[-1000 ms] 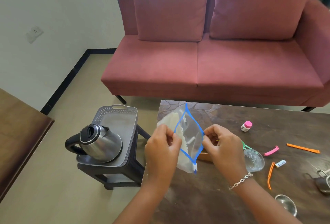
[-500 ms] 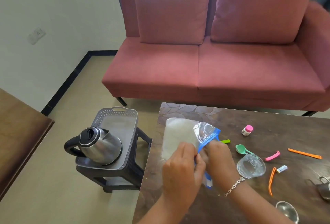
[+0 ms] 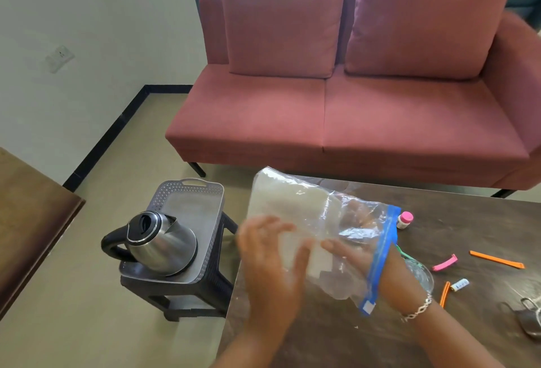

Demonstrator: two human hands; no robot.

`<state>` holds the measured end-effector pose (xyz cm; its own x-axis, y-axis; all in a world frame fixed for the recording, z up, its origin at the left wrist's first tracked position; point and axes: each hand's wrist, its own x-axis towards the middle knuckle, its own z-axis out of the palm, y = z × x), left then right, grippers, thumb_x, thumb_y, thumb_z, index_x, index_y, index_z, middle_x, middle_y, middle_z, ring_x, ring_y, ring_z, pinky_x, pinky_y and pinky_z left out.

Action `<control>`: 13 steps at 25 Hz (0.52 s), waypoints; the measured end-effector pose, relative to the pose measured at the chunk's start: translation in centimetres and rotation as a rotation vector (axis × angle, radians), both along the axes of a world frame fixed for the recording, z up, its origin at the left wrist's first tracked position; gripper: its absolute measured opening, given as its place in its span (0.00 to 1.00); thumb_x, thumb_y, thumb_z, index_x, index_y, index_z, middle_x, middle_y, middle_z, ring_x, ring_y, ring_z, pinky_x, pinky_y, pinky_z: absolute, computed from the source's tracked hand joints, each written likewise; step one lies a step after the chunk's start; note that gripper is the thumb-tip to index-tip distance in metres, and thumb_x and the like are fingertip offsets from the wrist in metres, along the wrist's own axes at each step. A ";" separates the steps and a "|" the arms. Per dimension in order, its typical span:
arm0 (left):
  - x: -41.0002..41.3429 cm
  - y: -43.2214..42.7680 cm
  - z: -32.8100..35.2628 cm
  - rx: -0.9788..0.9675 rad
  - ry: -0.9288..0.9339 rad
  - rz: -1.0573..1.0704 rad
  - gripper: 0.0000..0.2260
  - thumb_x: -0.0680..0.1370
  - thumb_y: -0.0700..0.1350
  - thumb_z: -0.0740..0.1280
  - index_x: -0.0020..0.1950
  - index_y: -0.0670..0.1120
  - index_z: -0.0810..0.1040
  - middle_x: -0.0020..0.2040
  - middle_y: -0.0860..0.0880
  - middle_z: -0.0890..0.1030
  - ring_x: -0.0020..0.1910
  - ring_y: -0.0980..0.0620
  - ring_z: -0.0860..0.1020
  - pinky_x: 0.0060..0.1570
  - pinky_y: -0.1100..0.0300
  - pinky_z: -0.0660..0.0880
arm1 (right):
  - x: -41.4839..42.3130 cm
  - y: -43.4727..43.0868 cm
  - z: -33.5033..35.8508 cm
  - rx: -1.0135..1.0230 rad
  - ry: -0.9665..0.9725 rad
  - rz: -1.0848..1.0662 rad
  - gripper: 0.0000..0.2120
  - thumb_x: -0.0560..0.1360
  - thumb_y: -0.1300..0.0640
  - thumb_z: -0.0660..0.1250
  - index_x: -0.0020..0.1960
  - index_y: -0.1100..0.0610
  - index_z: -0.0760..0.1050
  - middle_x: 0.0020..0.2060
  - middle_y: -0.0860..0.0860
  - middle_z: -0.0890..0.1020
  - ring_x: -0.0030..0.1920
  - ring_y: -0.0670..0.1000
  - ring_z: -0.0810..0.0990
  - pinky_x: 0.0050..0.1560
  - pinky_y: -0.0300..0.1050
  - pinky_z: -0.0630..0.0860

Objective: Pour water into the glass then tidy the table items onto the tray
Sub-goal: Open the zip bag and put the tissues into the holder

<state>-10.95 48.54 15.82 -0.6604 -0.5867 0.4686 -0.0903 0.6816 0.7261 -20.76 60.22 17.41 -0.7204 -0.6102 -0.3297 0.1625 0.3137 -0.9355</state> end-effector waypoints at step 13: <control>0.0 -7.9 -1.3 1.215 -0.128 -0.347 0.20 0.64 0.43 0.73 0.56 0.47 0.78 0.49 0.46 0.85 0.47 0.49 0.83 0.39 0.60 0.80 | -1.4 0.6 0.3 -0.121 0.302 -0.280 0.19 0.65 0.61 0.75 0.55 0.57 0.75 0.45 0.55 0.83 0.45 0.54 0.83 0.49 0.53 0.80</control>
<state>-10.91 40.64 14.52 -0.8655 -0.3801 -0.3263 -0.1568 -0.4131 0.8971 -22.21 60.86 17.72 -0.9168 -0.3990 -0.0164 -0.0613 0.1813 -0.9815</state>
